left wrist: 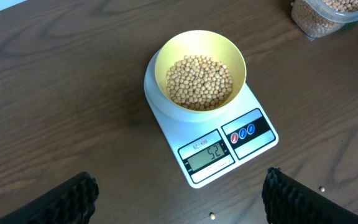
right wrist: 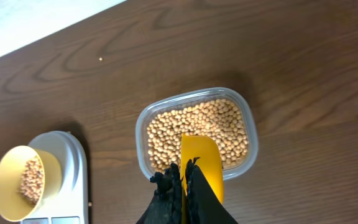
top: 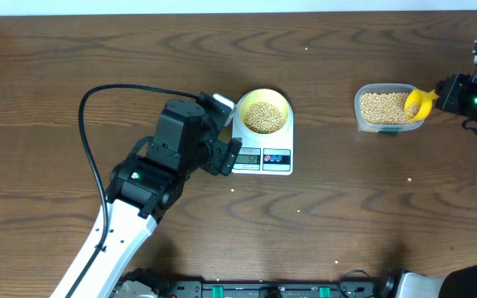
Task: Scoop item into bowl and weigh 50g on scale
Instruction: 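Move the scoop with the right gripper back into the soybean tub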
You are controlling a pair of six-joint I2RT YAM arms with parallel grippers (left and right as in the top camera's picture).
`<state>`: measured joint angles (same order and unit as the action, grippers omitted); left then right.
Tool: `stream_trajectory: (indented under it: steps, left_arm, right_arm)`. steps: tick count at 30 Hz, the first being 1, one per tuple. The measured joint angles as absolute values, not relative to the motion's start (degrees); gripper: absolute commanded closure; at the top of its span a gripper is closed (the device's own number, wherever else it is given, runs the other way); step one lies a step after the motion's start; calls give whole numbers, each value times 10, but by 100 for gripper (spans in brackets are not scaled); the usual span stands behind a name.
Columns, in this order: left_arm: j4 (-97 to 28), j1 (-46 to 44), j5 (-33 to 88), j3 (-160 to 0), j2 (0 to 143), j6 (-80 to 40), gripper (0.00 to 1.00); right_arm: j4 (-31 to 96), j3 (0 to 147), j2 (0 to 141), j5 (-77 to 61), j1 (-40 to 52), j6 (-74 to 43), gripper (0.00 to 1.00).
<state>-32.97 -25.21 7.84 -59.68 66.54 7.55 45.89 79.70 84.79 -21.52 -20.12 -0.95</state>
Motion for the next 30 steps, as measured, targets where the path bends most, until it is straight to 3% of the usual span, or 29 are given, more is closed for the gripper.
stream_trajectory:
  steps: [7, 18, 30]
  left_arm:
    - [-330, -252, 78, -597, 665, 76, 14]
    - [-330, -252, 78, -597, 665, 76, 14]
    - [-330, -252, 78, -597, 665, 76, 14]
  right_arm:
    - [441, 797, 848, -185, -183, 25, 99]
    - [425, 797, 859, -56, -78, 43, 99]
    - [406, 797, 880, -3, -46, 53, 99]
